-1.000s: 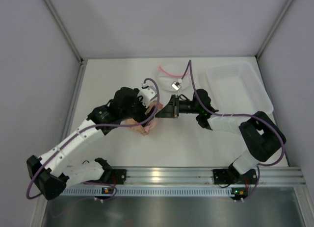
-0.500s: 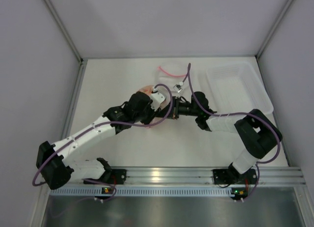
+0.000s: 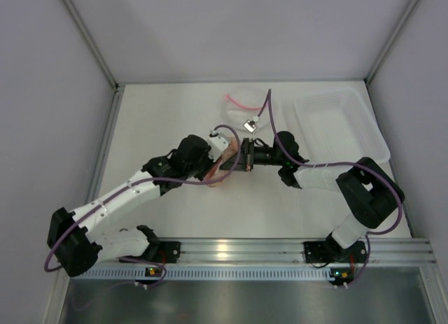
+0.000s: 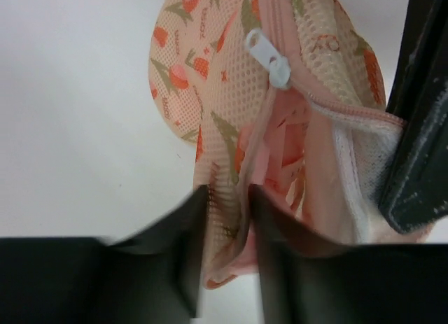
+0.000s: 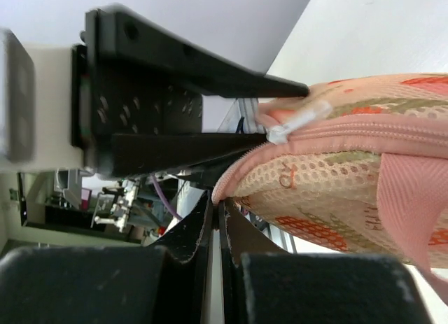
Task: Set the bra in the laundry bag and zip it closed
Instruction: Adjust the bra in the laundry bag.
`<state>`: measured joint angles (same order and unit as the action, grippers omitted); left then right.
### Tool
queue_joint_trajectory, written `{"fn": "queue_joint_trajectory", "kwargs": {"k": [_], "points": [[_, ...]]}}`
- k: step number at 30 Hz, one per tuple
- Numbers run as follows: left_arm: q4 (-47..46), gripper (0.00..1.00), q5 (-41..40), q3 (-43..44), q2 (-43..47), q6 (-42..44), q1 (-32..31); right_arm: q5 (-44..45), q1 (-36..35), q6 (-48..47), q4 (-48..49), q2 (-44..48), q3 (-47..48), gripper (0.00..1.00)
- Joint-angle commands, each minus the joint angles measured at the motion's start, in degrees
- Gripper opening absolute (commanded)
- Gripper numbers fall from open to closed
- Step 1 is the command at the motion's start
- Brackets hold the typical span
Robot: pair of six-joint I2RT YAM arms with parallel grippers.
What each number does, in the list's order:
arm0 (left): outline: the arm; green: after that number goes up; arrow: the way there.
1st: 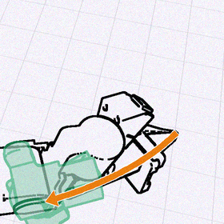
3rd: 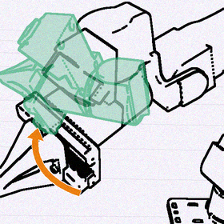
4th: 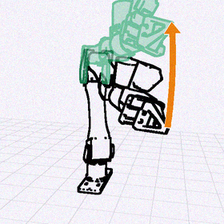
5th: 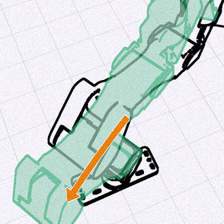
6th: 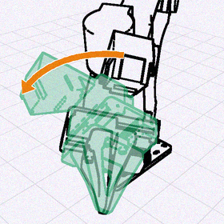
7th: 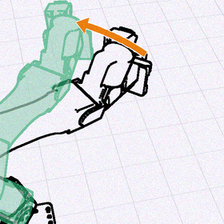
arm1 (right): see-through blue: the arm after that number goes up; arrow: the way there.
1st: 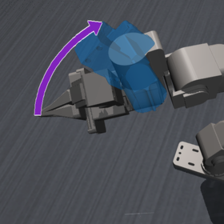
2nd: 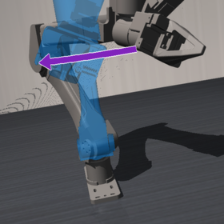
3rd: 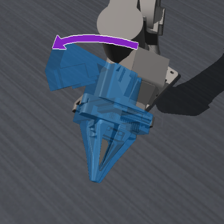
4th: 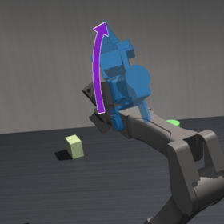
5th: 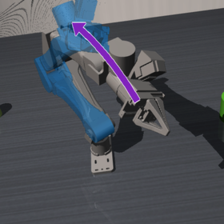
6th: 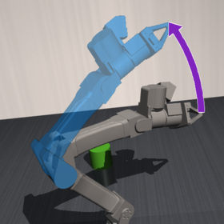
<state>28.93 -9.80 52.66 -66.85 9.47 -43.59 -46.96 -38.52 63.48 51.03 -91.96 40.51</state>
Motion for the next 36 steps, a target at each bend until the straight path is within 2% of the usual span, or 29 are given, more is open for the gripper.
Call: {"fn": "queue_joint_trajectory", "kwargs": {"k": [1,5,9,11,12,14,18,20,22,25,29,31,33,34,35,36], "points": [[1.13,0.46,1.09,-0.72,5.75,1.08,0.7,-2.43,-1.12,-0.73,5.49,3.37,1.06,0.0],[1.04,0.7,8.73,0.07,12.08,0.28,0.88,-2.08,-1.12,-1.34,4.79,2.67,1.41,0.0],[3.06,0.71,9.53,1.39,13.06,-0.42,0.79,-0.95,-1.12,-0.91,4.78,2.05,1.59,0.0],[2.98,0.72,12.95,1.04,14.02,-0.34,0.79,-0.33,-1.12,-0.47,4.61,1.53,1.85,0.0],[2.98,0.73,17.23,0.78,14.46,0.1,0.7,-0.33,-1.12,-0.38,4.7,1.44,2.03,0.0],[2.8,0.77,18.5,-0.28,14.56,0.98,0.79,-0.33,-1.29,-0.29,4.96,1.09,2.55,0.0],[2.98,0.8,11.13,1.12,10.78,-2.44,0.88,-0.68,-1.73,-0.29,5.67,1.08,2.82,0.0],[2.89,0.81,15.76,1.91,10.34,-2.53,1.14,-0.77,-1.82,-0.9,5.49,1.09,2.64,0.0],[2.63,0.88,21.37,1.92,10.51,-2.53,1.14,-0.5,-1.99,-1.34,4.7,0.91,2.9,0.0],[2.71,0.89,20.79,1.48,8.76,-3.41,1.14,0.2,-1.99,-0.91,4.87,0.56,3.78,0.0],[1.32,0.88,24.82,1.13,8.49,-3.67,1.14,0.9,-2.26,-0.73,4.26,-0.32,5.01,0.0],[1.22,0.84,23.09,0.95,7.97,-3.85,1.06,0.82,-2.61,0.23,5.65,-0.76,5.37,0.0],[1.22,0.71,18.45,1.04,6.74,-3.32,1.05,0.64,-2.96,0.5,6.02,-0.59,5.8,0.0],[1.22,0.62,16.94,1.12,6.12,-3.32,1.14,0.38,-3.14,0.15,5.67,-0.24,5.89,0.0],[1.31,0.4,15.62,1.21,5.94,-3.32,1.14,0.2,-3.31,-0.37,5.66,-0.15,5.81,0.0],[1.31,0.29,14.12,1.21,5.85,-3.06,1.14,-0.06,-3.49,-0.81,5.06,-0.06,5.81,0.0]]}}
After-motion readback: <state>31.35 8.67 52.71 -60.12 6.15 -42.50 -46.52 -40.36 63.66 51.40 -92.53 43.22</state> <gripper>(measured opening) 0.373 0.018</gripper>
